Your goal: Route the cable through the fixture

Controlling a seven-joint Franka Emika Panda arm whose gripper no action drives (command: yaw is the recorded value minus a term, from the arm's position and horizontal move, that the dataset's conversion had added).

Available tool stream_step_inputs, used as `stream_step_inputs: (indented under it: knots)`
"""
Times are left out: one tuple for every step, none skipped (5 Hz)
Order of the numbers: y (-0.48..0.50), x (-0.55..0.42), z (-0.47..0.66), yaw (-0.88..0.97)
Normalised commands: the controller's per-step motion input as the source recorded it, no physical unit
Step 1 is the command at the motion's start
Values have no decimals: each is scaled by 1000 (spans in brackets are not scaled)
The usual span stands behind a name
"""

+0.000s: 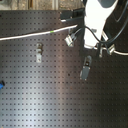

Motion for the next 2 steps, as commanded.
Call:
stream_step_inputs:
  knots:
    - [-16,-119,396,-166]
    - [152,-286,348,-271]
